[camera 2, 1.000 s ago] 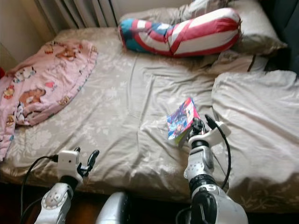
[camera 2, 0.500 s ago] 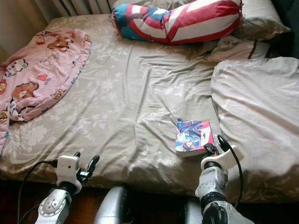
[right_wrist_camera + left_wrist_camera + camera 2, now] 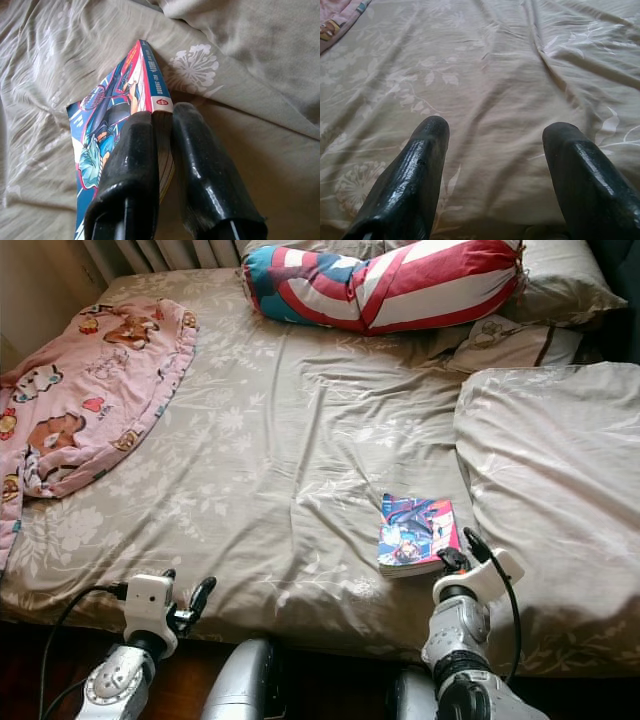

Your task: Clean up the room

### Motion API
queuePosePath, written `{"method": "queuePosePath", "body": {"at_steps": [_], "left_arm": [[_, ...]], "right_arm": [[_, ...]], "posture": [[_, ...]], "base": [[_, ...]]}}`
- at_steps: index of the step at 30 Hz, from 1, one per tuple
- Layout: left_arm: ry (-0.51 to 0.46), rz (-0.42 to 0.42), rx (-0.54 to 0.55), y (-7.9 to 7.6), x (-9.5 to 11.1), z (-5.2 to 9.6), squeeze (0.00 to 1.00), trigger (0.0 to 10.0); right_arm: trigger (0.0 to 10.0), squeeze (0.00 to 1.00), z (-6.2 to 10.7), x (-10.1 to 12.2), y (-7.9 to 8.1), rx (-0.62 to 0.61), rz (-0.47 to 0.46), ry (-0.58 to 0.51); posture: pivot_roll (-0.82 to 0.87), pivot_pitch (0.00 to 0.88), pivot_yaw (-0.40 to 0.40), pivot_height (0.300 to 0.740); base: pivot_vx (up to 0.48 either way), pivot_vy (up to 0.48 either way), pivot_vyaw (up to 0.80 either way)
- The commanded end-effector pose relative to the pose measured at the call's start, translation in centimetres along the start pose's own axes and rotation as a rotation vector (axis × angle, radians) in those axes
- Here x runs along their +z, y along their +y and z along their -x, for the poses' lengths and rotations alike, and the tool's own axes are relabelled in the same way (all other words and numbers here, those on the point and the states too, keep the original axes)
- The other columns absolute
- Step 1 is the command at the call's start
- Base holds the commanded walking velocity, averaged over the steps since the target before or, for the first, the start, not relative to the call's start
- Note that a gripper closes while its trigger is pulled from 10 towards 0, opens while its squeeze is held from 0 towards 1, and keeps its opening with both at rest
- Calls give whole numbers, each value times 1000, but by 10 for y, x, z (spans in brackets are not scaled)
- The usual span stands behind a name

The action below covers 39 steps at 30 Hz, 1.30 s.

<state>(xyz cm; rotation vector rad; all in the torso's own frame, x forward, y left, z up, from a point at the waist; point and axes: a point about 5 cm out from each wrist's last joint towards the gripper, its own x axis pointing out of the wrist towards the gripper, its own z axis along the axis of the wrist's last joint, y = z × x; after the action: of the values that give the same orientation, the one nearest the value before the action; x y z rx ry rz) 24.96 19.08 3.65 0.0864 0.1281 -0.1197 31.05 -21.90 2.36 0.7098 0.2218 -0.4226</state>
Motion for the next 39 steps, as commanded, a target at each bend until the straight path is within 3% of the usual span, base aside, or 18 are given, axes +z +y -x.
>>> {"method": "queuePosePath", "body": {"at_steps": [1, 2, 3, 4, 5, 15, 17, 23, 26, 27, 31, 32, 39], "left_arm": [[41, -9, 2, 4, -8, 5, 0, 10000], [44, -8, 2, 4, -9, 5, 0, 10000], [44, -8, 2, 4, -9, 5, 0, 10000], [49, -8, 2, 5, -10, 6, 0, 10000], [50, -8, 2, 5, -10, 6, 0, 10000], [65, -7, -3, 5, -15, 6, 0, 10000], [70, -6, -4, 5, -16, 6, 0, 10000], [84, -5, -5, 5, -19, 1, 0, 10000], [90, -4, -2, 5, -20, -2, 0, 10000], [90, -2, 3, 5, -20, -5, 0, 10000], [90, 4, 11, 4, -20, -10, 0, 10000], [98, 9, 17, 3, -21, -13, 0, 10000], [189, 32, 82, 6, -33, -21, 0, 10000]], "right_arm": [[10000, 149, 2, -5, -6, -36, 9, 28], [10000, 424, 2, -5, -7, -37, 13, 30], [10000, 424, 2, -5, -7, -37, 13, 30], [10000, 847, 2, -5, -7, -39, 17, 31], [10000, 1000, 2, -5, -7, -40, 22, 32], [10000, 1000, 1, -1, -8, -66, 63, 23], [10000, 0, 1, -2, -7, -61, 77, 27], [10000, 0, 6, -16, -3, -15, 171, 67], [10000, 0, 11, -28, 0, 38, 268, 90], [10000, 0, 15, -36, 4, 92, 352, 103], [10000, 0, 23, -51, 7, 166, 443, 129], [10000, 0, 27, -55, 6, 207, 490, 127], [10000, 0, 36, -62, -8, 250, 596, 157]], "posture": [[147, 210, 131, 637], [147, 210, 131, 637], [147, 210, 131, 637], [150, 214, 131, 637], [150, 214, 131, 637], [150, 213, 130, 637], [149, 210, 128, 637], [138, 197, 123, 637], [130, 185, 115, 637], [125, 179, 111, 637], [116, 169, 105, 637], [106, 157, 99, 637], [69, 113, 79, 652]], "base": [[0, 0, 0], [0, 0, 0], [0, 0, 0], [0, 0, 0], [0, 0, 0], [0, 0, 0], [0, 0, 0], [0, 0, 0], [0, 0, 0], [0, 0, 0], [0, 0, 0], [0, 0, 0], [0, 0, 0]]}}
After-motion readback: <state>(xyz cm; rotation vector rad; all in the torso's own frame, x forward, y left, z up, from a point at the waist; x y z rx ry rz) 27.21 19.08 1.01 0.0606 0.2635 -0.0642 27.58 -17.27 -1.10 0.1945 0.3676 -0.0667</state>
